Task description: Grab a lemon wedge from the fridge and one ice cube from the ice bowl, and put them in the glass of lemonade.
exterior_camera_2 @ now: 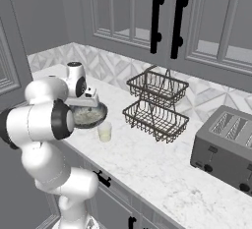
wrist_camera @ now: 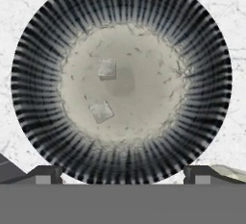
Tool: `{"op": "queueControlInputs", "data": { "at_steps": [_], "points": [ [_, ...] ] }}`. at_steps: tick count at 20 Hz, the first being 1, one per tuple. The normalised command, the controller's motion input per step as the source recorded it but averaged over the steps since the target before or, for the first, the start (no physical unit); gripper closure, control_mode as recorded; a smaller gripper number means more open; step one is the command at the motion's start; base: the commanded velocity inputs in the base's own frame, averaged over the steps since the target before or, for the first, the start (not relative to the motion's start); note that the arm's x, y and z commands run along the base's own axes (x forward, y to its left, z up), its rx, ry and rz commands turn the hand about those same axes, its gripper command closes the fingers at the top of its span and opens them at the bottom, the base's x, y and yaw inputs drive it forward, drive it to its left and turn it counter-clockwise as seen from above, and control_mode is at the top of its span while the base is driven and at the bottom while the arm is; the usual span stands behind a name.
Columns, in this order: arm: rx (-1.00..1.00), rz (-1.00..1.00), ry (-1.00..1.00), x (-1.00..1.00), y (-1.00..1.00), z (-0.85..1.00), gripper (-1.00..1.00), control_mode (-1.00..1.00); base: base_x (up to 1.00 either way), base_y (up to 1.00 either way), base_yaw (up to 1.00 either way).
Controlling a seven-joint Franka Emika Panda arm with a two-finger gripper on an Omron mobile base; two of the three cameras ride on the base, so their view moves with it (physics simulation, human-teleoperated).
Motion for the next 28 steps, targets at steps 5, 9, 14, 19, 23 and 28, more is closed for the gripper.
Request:
{"op": "queueControlInputs", "data": {
  "at_steps": [5,9,14,19,23,28],
  "points": [
    [0.00,0.00,0.00,0.07,0.00,-0.09,-1.00,-1.00,0.00,0.00,0.00],
    [-0.01,0.00,0.00,0.12,0.05,-0.16,-1.00,-1.00,0.00,0.00,0.00],
    [-0.02,0.00,0.00,0.02,0.10,-0.14,-1.00,-1.00,0.00,0.00,0.00],
    [0.00,0.00,0.00,0.12,0.00,-0.06,-1.00,-1.00,0.00,0.00,0.00],
    [0.00,0.00,0.00,0.24,0.00,0.00,-1.00,-1.00,0.00,0.00,0.00],
    [-0.01,0.00,-0.03,0.06,0.00,-0.27,-1.00,-1.00,0.00,0.00,0.00]
  ]
}}
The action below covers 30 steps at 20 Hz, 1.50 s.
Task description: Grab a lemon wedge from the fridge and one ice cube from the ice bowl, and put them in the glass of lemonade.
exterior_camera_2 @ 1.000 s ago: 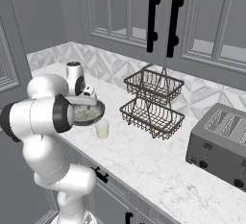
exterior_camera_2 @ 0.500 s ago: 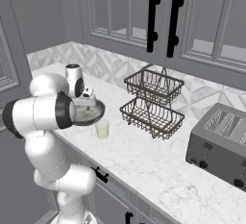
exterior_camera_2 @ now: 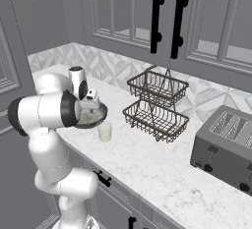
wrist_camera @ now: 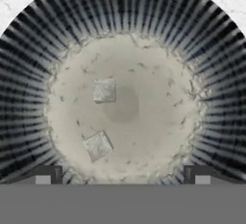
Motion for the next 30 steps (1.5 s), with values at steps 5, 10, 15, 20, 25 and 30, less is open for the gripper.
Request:
{"op": "queueControlInputs", "data": {
  "at_steps": [5,10,15,20,25,30],
  "points": [
    [0.00,0.00,-0.06,0.00,0.04,-0.53,-1.00,-1.00,0.00,0.00,0.00],
    [-0.02,0.00,-0.09,0.00,0.00,-0.11,-1.00,-1.00,0.00,0.00,0.00],
    [-0.17,0.00,-0.03,0.00,0.25,0.00,-1.00,-1.00,0.00,0.00,0.00],
    [-0.05,0.00,0.01,0.00,0.17,-0.01,-1.00,-1.00,0.00,0.00,0.00],
    [0.01,0.00,0.00,0.11,-0.06,-0.31,-1.00,-1.00,0.00,0.00,0.00],
    [0.07,0.00,0.00,0.00,-0.23,-0.61,-1.00,-1.00,0.00,0.00,0.00]
  ]
}}
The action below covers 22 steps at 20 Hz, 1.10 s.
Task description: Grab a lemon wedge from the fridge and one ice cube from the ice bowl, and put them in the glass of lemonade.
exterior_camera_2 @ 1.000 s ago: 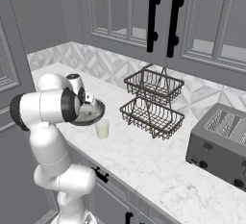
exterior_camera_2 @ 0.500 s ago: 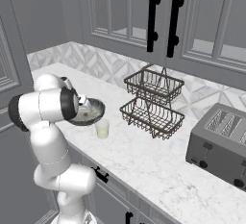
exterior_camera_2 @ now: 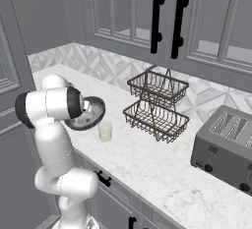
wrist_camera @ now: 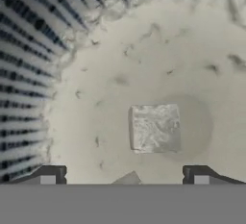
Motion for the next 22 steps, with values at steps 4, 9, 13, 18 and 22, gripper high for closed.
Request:
{"op": "queueControlInputs", "data": {
  "at_steps": [4,9,13,18,22],
  "points": [
    [0.00,0.00,-0.04,-0.04,-0.06,-0.01,-1.00,-1.00,0.00,0.00,0.00],
    [0.00,0.00,-0.02,-0.19,-0.07,0.00,-1.00,-1.00,0.00,0.00,0.00],
    [0.00,0.00,0.00,-0.18,-0.06,0.00,-1.00,-1.00,0.00,0.00,0.00],
    [0.00,0.00,0.00,0.00,-0.05,-0.05,-1.00,-1.00,0.00,0.00,0.00],
    [0.00,0.00,0.00,0.03,-0.03,-0.47,-1.00,-1.00,0.00,0.00,0.00]
  ]
}}
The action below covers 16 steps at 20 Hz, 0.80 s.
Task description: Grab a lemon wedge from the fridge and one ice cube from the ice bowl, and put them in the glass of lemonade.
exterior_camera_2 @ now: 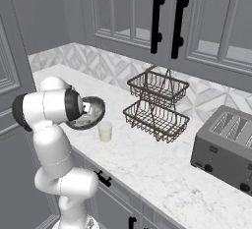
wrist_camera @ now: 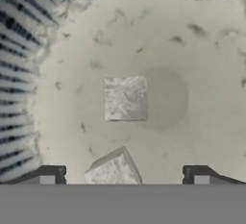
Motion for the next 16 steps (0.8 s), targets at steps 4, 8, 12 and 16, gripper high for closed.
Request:
{"op": "queueControlInputs", "data": {
  "at_steps": [4,8,12,16],
  "points": [
    [0.00,0.00,0.00,0.00,0.00,-0.20,-1.00,-1.00,0.00,0.00,0.00],
    [0.00,0.00,0.02,0.00,0.00,0.00,1.00,-1.00,0.00,0.00,0.00],
    [0.00,0.00,0.00,0.00,0.00,0.00,1.00,-1.00,0.00,0.00,0.00],
    [0.00,0.00,0.00,0.00,0.00,0.00,1.00,-1.00,0.00,0.00,0.00]
  ]
}}
